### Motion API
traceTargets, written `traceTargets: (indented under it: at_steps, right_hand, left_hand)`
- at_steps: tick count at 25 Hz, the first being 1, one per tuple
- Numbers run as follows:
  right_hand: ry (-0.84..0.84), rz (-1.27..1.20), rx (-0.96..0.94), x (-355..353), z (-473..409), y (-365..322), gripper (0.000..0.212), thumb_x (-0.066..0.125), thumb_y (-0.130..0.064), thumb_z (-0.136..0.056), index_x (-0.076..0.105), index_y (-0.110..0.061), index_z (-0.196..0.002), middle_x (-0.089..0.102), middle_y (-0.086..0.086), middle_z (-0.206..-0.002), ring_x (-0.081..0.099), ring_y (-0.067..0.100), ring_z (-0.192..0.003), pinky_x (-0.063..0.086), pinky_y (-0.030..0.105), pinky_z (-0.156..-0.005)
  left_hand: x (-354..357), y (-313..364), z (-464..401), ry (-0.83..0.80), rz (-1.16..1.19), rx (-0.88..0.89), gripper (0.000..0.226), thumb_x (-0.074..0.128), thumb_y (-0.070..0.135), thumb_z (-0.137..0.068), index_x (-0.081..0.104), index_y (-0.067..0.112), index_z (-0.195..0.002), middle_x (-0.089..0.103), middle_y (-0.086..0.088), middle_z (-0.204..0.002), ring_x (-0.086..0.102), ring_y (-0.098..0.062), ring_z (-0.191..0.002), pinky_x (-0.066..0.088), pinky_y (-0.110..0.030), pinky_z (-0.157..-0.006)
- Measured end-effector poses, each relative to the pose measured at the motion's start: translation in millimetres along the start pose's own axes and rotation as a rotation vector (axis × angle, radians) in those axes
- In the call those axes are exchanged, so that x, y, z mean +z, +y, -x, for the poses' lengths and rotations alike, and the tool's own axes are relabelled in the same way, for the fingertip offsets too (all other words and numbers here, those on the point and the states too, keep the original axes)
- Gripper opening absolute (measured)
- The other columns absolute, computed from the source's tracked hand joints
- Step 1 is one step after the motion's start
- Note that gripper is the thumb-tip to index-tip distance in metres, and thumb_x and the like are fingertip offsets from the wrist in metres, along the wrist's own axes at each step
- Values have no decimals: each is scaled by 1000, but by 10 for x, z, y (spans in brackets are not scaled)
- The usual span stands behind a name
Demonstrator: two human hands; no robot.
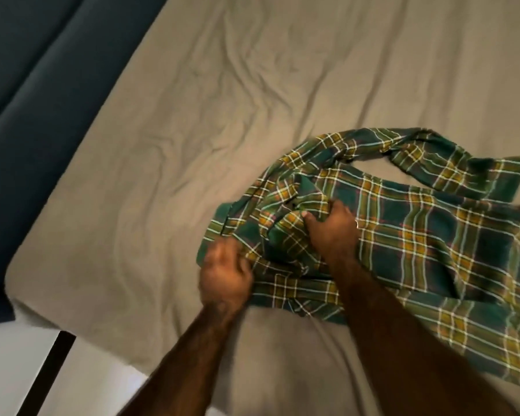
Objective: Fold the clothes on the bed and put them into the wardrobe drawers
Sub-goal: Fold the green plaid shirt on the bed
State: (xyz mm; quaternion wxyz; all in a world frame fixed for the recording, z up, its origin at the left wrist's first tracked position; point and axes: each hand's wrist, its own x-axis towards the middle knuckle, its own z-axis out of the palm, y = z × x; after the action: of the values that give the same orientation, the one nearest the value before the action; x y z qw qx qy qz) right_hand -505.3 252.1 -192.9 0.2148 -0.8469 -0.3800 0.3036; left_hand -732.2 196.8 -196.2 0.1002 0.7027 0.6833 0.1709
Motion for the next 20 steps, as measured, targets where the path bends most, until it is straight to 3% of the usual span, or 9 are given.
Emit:
traceTargets:
  at_steps: [1, 3, 6, 8, 11, 13, 15, 18, 20]
  right_hand:
    - [7, -27, 2, -36, -68, -91, 33, 68, -38, -93, 69, -15, -118, 70, 12, -118, 65, 33, -109, 55, 49, -97]
    - [215, -99, -152, -182, -114, -340, 19, 60, -23, -94, 71, -18, -109, 68, 8, -112, 62, 30, -107, 53, 47, -96]
    - [465, -262, -536, -537, -32, -842, 34, 51, -4, -86, 70, -19, -109, 67, 2, -113, 61, 24, -111, 48, 52, -101]
    - [432, -278, -697, -771, 182, -915, 31, 51, -1, -87, 71, -15, -106, 68, 1, -111, 62, 21, -112, 43, 57, -105]
    - [263, -19, -750, -811, 705, -250, 26, 51, -14, -89, 75, -13, -96, 68, 5, -111, 60, 26, -110, 37, 51, -105]
    - [42, 247, -538, -615, 956, 399, 30, 47, -24, -83, 76, -16, -87, 70, 8, -104, 63, 33, -102, 40, 52, -101]
    - [-40, 288, -239, -518, 1052, 873, 32, 44, -30, -79, 72, -15, -77, 69, 10, -90, 63, 35, -84, 52, 51, -86]
    - [223, -271, 267, -499, 1022, 1049, 19, 56, -24, -97, 73, -17, -89, 70, 9, -86, 67, 34, -82, 59, 50, -79]
    - [341, -757, 426, -636, 1025, 879, 19, 62, -38, -103, 69, -22, -95, 69, 9, -83, 65, 27, -74, 57, 46, -70]
  left_hand:
    - [22, 68, 39, -82, 120, 81, 27, 59, 27, -96, 70, 13, -117, 72, -8, -111, 67, -27, -97, 57, -36, -88]
    - [15, 132, 46, -330, 301, 68, 28, 58, 35, -105, 71, 19, -124, 74, -2, -115, 69, -19, -98, 55, -27, -89]
    - [74, 94, -127, -633, 443, -352, 46, 52, 59, -103, 72, 24, -126, 71, 3, -122, 67, -20, -111, 53, -33, -99]
    - [90, 174, -241, -637, 680, -688, 74, 41, 83, -91, 74, 23, -117, 75, 0, -116, 67, -22, -108, 54, -39, -98]
    - [45, 239, -373, -487, 970, -1078, 72, 33, 72, -102, 72, 12, -102, 79, -13, -94, 72, -28, -83, 55, -37, -70]
    - [35, 216, -389, -414, 973, -1167, 70, 36, 70, -103, 69, 8, -101, 77, -15, -88, 73, -29, -77, 56, -35, -63]
    - [97, 257, -322, -387, 900, -1133, 67, 43, 71, -101, 69, 10, -101, 77, -12, -87, 75, -27, -80, 57, -37, -68]
    - [135, 306, -255, -377, 833, -1045, 60, 54, 73, -95, 73, 16, -105, 77, -7, -89, 73, -22, -82, 57, -38, -76]
    - [112, 322, -241, -392, 806, -1053, 66, 53, 78, -92, 74, 16, -102, 78, -7, -90, 73, -22, -83, 57, -38, -77]
